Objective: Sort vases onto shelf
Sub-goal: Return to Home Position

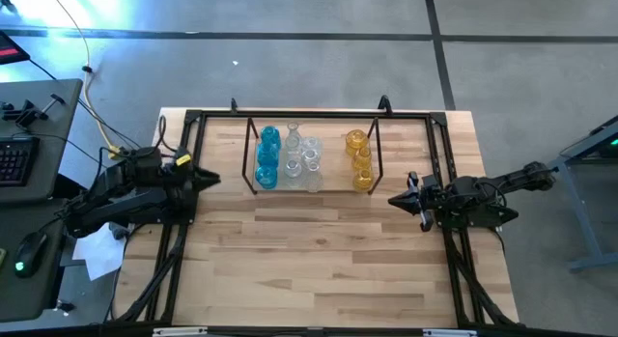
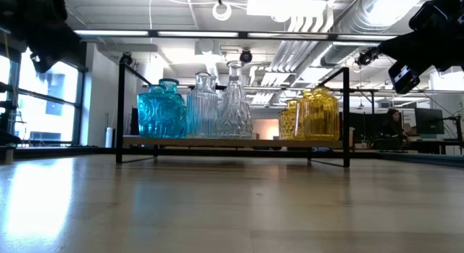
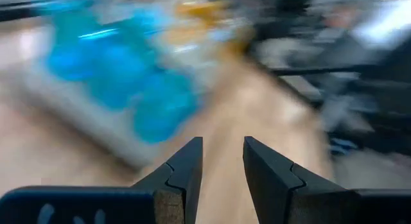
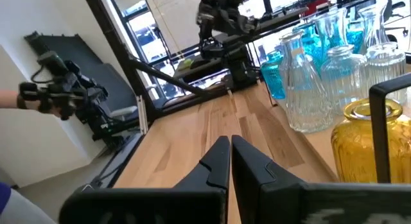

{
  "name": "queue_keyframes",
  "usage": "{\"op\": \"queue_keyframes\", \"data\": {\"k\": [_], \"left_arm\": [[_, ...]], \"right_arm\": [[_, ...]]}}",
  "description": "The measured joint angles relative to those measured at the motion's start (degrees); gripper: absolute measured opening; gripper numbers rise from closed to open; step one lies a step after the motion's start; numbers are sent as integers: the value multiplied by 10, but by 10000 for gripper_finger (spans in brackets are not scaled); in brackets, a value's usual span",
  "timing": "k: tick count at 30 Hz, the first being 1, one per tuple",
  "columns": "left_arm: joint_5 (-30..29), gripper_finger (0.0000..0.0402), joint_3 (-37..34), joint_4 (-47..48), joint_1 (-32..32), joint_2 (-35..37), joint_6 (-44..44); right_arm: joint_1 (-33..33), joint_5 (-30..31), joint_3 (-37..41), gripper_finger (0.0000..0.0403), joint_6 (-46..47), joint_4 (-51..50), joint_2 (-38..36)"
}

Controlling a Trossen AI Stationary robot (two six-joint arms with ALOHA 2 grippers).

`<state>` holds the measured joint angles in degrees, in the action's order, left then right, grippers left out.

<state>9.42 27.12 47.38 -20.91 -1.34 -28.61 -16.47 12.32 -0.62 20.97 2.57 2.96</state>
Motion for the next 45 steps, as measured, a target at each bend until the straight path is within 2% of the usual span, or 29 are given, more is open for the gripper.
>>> {"op": "queue_keyframes", "data": {"k": [2, 4, 8, 13, 18, 23, 26, 32, 36, 45], "left_arm": [[79, 101, -19, -71, 0, 0, 3], [114, 101, -53, -152, 0, 0, -3], [59, 101, -119, -310, 0, 0, -4], [47, 101, -187, -403, 0, 0, 47], [-38, 102, -236, -406, 14, 0, 27], [-159, 102, -250, -456, 55, -14, 84], [-216, 102, -263, -493, 69, -24, 113], [-218, 102, -263, -505, 86, -48, 103], [-216, 102, -262, -505, 101, -55, 102], [-218, 102, -255, -482, 102, -51, 123]], "right_arm": [[0, -1, 0, 0, 0, 0, 5], [0, -1, 0, 0, 2, 0, 7], [0, -2, 0, 0, 25, -1, 8], [0, -2, 0, 0, 35, -1, 8], [0, -3, 0, 0, 45, -1, 8], [0, 2, 0, 0, 38, -1, 8], [0, 33, 0, 0, 9, 3, 8], [0, 129, 0, 0, -44, 11, 8], [0, 172, 0, 0, -65, 13, 8], [0, 164, 0, 0, -30, 13, 8]]}}
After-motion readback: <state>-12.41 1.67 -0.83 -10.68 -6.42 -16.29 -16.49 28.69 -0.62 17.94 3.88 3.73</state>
